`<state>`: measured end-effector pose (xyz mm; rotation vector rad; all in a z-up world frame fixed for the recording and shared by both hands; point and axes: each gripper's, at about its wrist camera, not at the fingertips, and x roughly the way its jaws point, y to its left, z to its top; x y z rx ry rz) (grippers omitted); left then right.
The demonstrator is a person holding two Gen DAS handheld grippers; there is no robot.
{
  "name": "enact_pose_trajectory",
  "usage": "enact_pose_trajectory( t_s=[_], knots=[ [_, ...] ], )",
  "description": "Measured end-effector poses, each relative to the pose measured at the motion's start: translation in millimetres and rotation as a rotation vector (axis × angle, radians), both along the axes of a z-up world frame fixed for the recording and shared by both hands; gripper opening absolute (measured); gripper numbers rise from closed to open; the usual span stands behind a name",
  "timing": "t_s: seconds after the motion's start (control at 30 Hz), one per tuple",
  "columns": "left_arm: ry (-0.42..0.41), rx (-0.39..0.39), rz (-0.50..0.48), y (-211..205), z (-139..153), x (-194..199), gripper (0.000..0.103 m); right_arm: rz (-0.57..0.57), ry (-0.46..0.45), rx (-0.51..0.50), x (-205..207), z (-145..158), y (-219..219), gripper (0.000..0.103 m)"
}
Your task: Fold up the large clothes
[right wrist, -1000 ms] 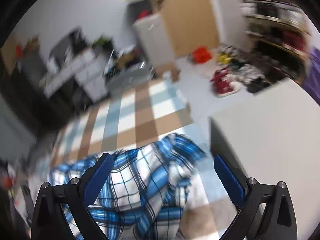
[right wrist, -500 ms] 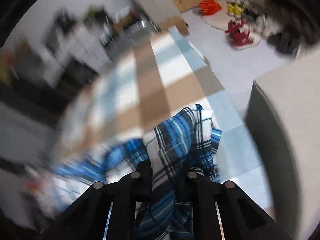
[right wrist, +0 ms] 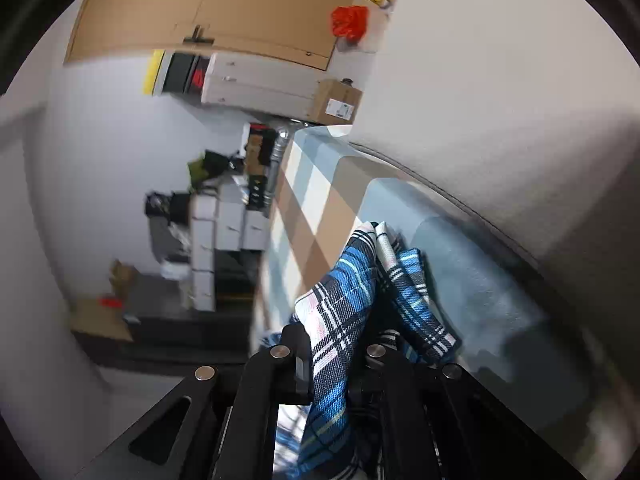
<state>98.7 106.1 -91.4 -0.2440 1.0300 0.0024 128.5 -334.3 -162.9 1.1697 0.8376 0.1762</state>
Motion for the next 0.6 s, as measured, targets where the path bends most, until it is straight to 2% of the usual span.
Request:
enact_pose_trajectory(
  t_s=[0.07, 0.17, 0.23, 0.33, 0.37, 0.4, 0.43, 0.47, 0.5, 0.53, 0.6],
  knots=[
    [-0.035, -0.019, 0.010, 4.9, 12.7, -4.1, 0.102, 0.028, 0.012, -0.051, -5.1, 3.6, 4.5, 0.008],
    [-0.145, -0.074, 0.023, 18.9, 44.3, -16.7, 0.102, 0.061, 0.036, -0.142, -8.0, 6.1, 7.3, 0.009],
    [-0.213, -0.125, 0.036, 32.4, 64.4, -21.6, 0.102, 0.099, 0.069, -0.213, -7.9, 7.9, 13.1, 0.015],
    [-0.213, -0.168, 0.075, 44.7, 81.0, -12.7, 0.102, 0.143, 0.103, -0.307, -10.5, 19.3, 17.6, 0.028],
    [-0.216, -0.176, 0.077, 45.1, 84.4, -9.9, 0.102, 0.161, 0.115, -0.358, -13.5, 28.9, 20.7, 0.041],
    [-0.220, -0.169, 0.077, 43.6, 87.9, -6.3, 0.102, 0.171, 0.119, -0.398, -15.5, 36.7, 23.9, 0.065],
    [-0.214, -0.134, 0.064, 38.6, 90.1, 0.6, 0.102, 0.177, 0.118, -0.456, -19.0, 47.5, 27.8, 0.077],
    [-0.190, -0.063, 0.034, 29.8, 88.5, 12.0, 0.102, 0.177, 0.102, -0.517, -23.6, 59.9, 31.9, 0.090],
    [-0.166, -0.023, 0.003, 24.3, 85.5, 21.0, 0.102, 0.174, 0.091, -0.568, -28.5, 68.1, 34.2, 0.090],
    [-0.139, -0.028, -0.032, 20.9, 78.9, 31.5, 0.102, 0.167, 0.091, -0.627, -34.4, 78.2, 37.7, 0.090],
    [-0.059, -0.112, -0.051, 26.2, 62.8, 42.8, 0.102, 0.141, 0.054, -0.705, -51.5, 98.6, 46.9, 0.090]
  ],
)
